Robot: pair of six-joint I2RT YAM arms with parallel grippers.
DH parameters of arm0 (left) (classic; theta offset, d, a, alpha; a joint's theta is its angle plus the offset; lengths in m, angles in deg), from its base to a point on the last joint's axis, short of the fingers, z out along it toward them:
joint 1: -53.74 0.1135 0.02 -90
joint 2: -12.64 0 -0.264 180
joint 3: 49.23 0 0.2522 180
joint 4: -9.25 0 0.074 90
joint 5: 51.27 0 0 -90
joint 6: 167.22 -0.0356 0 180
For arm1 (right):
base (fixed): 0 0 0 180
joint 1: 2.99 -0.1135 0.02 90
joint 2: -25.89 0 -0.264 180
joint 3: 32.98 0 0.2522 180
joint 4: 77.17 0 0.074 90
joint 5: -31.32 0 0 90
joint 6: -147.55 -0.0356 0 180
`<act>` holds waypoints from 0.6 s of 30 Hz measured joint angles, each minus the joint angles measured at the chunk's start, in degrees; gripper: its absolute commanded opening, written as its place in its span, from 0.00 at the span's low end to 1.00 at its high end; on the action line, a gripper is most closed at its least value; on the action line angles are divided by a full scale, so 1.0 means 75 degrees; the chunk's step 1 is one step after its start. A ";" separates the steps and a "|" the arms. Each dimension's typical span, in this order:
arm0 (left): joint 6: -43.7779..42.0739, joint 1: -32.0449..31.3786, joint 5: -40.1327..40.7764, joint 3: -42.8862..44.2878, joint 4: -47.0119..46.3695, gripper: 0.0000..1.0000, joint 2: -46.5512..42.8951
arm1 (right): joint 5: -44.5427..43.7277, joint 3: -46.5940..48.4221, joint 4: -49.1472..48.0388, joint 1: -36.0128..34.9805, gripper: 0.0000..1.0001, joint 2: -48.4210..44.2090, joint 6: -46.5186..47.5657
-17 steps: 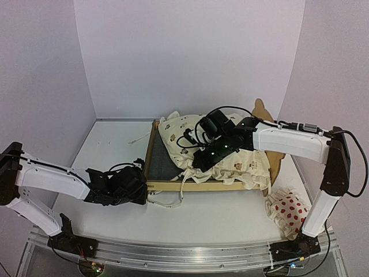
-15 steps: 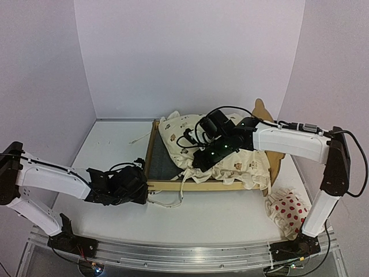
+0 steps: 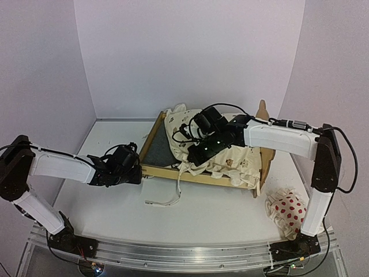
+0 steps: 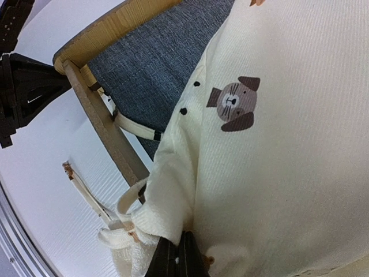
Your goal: Set up the pet bed
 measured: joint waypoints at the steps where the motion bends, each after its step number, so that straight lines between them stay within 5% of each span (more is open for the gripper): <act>1: -0.0113 0.0062 0.0008 0.0086 -0.0006 0.15 0.0090 | -0.0050 0.0102 0.0018 0.0000 0.00 0.0077 0.0000; 9: -0.0544 0.0222 -0.0258 -0.0047 -0.0263 0.38 -0.0235 | -0.0404 0.0531 0.0223 -0.0014 0.01 0.0372 -0.0003; 18: -0.0921 -0.0022 -0.1147 -0.1826 -0.1474 0.49 -0.1418 | -0.0384 0.0710 0.0334 -0.0015 0.02 0.0379 -0.0008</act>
